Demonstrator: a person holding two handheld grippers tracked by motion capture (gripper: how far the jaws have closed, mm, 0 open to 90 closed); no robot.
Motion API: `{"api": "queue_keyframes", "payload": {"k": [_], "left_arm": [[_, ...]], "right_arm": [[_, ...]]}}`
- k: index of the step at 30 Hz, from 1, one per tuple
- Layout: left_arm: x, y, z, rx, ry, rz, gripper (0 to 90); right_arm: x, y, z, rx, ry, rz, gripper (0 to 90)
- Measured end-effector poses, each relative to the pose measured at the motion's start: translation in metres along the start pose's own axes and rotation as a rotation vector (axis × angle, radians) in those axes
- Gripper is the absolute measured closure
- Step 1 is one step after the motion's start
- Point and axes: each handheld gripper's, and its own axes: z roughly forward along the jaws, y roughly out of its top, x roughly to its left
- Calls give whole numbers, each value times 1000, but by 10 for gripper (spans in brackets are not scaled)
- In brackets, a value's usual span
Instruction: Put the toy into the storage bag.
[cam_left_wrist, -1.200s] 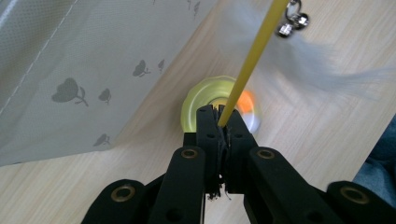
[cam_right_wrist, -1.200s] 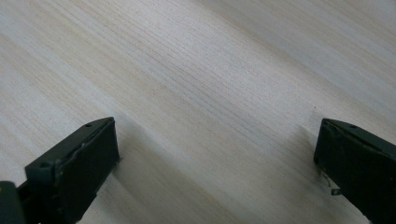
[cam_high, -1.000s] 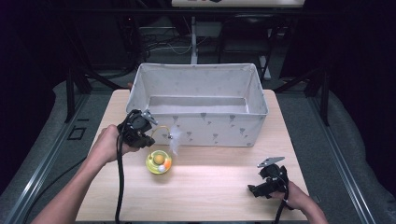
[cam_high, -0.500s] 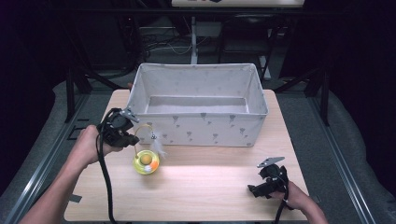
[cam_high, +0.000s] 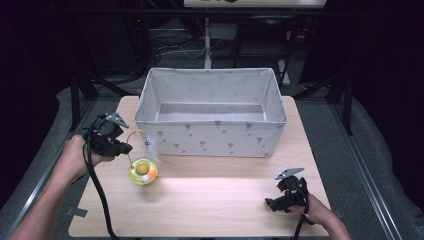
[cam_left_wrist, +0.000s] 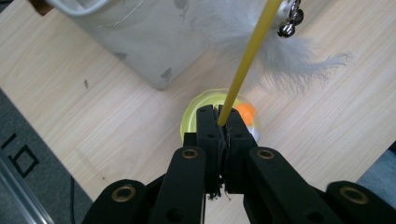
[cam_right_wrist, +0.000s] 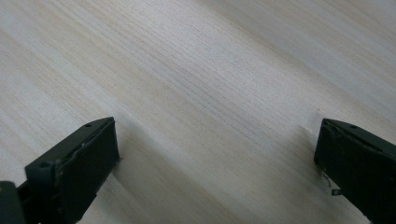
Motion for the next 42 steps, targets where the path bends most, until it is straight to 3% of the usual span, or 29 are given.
{"api": "queue_keyframes", "payload": {"k": [12,29,42], "left_arm": [[25,-14,-4,-11,-1,-75,879],[53,-10,-17,13,46,-121,880],[68,3,-33,28,72,-126,879]], "right_arm": [[0,0,0,3,-1,3,0],[0,0,0,3,0,2,0],[0,0,0,-3,0,0,0]]}}
